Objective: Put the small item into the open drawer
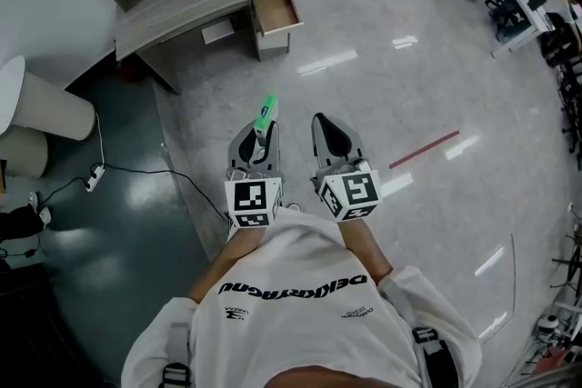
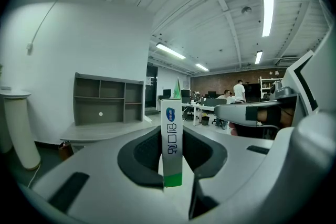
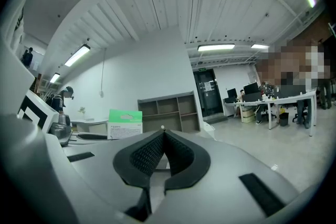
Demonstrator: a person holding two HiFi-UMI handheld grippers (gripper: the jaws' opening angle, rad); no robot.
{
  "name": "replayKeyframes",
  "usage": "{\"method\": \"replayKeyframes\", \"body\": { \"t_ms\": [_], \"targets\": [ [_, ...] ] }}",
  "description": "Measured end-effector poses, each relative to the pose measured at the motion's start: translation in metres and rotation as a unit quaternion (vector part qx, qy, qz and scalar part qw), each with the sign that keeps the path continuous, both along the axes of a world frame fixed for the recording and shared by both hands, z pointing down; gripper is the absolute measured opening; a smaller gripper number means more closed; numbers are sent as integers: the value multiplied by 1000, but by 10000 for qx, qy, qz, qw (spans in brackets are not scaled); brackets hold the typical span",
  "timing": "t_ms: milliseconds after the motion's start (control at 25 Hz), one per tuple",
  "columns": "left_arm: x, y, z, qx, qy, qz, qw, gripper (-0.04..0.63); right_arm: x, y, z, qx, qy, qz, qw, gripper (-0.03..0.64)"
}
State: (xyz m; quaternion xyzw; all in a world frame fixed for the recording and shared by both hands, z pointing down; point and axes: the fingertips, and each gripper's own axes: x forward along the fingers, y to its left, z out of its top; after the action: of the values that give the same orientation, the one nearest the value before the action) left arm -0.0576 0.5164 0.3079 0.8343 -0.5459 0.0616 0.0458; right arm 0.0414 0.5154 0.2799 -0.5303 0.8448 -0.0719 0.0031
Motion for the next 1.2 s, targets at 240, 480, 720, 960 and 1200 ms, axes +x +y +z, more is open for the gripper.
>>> {"method": "replayKeyframes", "body": {
  "t_ms": [240,480,720,960,1200],
  "targets": [
    [8,-45,16,-25,44,25,10000,94,13,-41,16,-61,126,120,9998,28],
    [17,-120,18,-10,234,40,9997,94,20,-117,16,-62,298,131,9994,28],
    [6,-226,9,-45,313,77,9995,94,7,-215,9,-78,445,68,9990,28],
    [-3,-336,-8,-65,410,94,9991,94,-2,-324,-8,-33,478,80,9988,28],
    [-6,-429,-13,-121,420,193,9989,94,-11,-418,-10,-84,472,98,9988,28]
  ]
}}
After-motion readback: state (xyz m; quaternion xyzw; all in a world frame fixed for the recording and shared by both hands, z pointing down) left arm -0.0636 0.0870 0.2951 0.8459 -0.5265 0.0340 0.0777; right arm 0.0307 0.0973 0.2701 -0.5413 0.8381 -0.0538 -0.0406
